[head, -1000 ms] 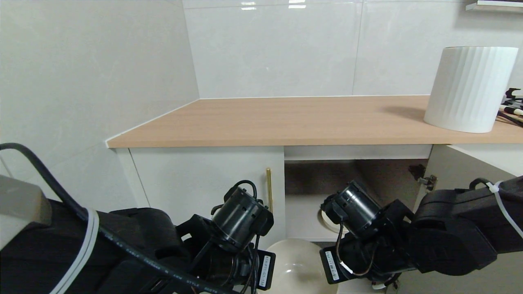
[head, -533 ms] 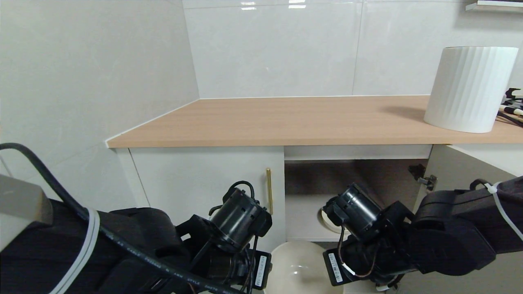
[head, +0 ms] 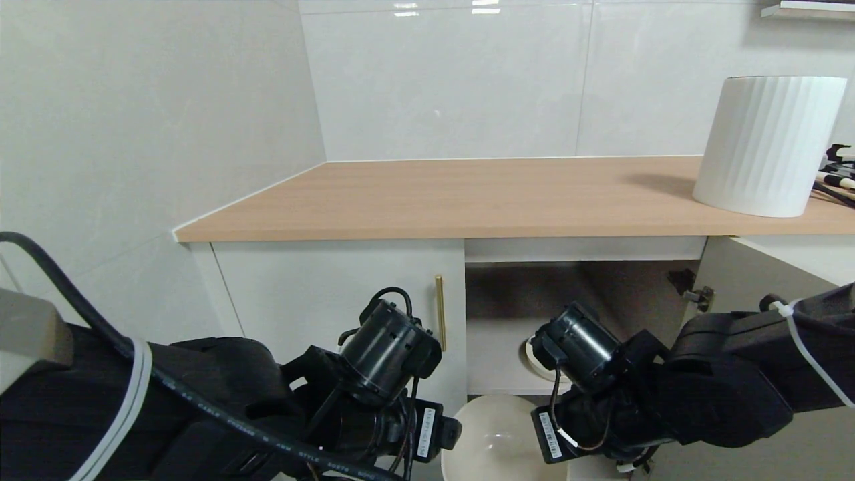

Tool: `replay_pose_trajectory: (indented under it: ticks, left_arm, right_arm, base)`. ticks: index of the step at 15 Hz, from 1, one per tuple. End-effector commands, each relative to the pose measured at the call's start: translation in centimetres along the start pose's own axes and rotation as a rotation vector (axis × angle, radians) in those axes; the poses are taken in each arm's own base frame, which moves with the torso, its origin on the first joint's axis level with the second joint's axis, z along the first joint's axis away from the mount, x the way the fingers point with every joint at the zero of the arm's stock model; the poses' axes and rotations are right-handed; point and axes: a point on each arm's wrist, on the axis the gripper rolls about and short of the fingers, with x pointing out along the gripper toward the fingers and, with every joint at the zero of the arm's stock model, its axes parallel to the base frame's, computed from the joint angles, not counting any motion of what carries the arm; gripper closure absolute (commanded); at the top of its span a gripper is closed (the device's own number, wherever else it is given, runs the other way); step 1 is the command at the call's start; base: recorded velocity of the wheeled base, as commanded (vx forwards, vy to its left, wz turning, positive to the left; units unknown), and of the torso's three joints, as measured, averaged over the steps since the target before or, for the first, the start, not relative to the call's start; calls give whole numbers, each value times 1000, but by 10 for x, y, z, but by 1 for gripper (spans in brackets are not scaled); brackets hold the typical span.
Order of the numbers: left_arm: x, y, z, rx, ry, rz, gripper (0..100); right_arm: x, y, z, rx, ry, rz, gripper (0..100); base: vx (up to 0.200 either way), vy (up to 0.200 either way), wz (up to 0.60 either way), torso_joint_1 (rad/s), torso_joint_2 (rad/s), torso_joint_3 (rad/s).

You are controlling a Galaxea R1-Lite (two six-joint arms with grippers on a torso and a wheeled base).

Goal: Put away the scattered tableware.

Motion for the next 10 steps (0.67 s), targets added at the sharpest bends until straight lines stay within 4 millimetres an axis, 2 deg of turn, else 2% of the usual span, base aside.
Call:
replay_pose_trajectory:
  ticks: [1,6,10]
  left_arm:
    - [-3,3,3,-19,-36,4,0]
    - [-4,5,7,-36,-101,7,0]
    - [-5,6,8,-40,-105,8,0]
  right_arm:
    - [20,-6,5,26,-12,-59,100]
    - [56,-44,33,208,-149,-116,100]
    - [81,-72,41,301,-291,-172,100]
  base:
    - [0,0,0,0,0,0]
    - [0,0,0,0,0,0]
    - [0,0,0,0,0,0]
